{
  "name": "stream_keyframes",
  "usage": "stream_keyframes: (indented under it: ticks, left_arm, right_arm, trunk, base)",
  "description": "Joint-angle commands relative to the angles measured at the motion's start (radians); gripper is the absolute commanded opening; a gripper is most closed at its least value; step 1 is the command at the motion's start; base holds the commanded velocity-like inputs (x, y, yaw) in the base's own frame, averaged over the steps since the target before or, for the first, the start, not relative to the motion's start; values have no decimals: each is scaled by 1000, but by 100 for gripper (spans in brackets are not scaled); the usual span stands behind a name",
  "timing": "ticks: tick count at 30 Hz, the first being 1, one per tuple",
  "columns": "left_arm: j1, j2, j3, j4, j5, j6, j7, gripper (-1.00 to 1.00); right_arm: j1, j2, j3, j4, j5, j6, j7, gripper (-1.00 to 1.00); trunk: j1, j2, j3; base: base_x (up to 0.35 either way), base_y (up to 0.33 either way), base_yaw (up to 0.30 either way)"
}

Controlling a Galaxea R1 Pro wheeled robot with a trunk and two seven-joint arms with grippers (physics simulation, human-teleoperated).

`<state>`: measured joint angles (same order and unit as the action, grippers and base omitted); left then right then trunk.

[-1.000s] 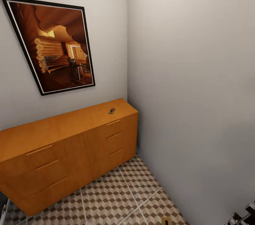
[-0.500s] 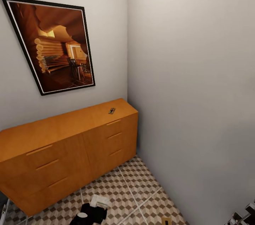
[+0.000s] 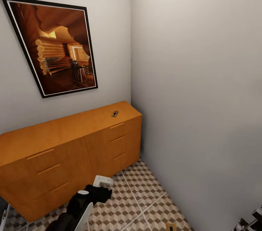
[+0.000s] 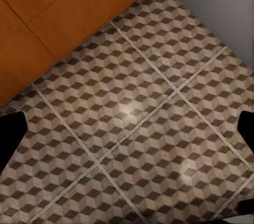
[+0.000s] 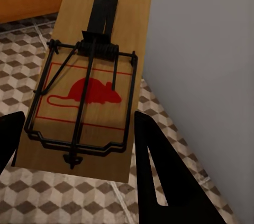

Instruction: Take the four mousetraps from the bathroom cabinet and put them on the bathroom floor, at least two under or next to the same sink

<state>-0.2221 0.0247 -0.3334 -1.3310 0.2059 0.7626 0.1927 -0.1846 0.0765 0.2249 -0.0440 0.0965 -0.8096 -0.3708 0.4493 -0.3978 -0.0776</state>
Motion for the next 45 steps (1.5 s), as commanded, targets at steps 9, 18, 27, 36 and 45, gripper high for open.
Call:
stream_keyframes:
  ticks: [9,18,27,36,45]
  left_arm:
    - [-39,-13,46,-185,8,194,11,100]
    - [-151,-30,62,-209,8,232,11,100]
    - [-489,-35,83,-16,9,240,13,100]
    - [-694,-35,95,117,-6,239,14,100]
    - [-715,-8,93,-8,-30,243,10,100]
  right_arm:
    - [-1,0,1,1,6,2,-5,-100]
    - [-1,0,2,1,7,1,-5,-100]
    - [-1,4,1,0,6,1,-5,-100]
    - [-1,17,1,0,7,0,21,-100]
    - [-1,15,1,0,8,0,32,-100]
  trunk:
    - [1,-2,-2]
    - [1,-2,-2]
    - [1,-2,-2]
    - [1,-2,-2]
    - [1,-2,-2]
  base:
    - [0,0,0]
    - [0,0,0]
    - [0,0,0]
    - [0,0,0]
    - [0,0,0]
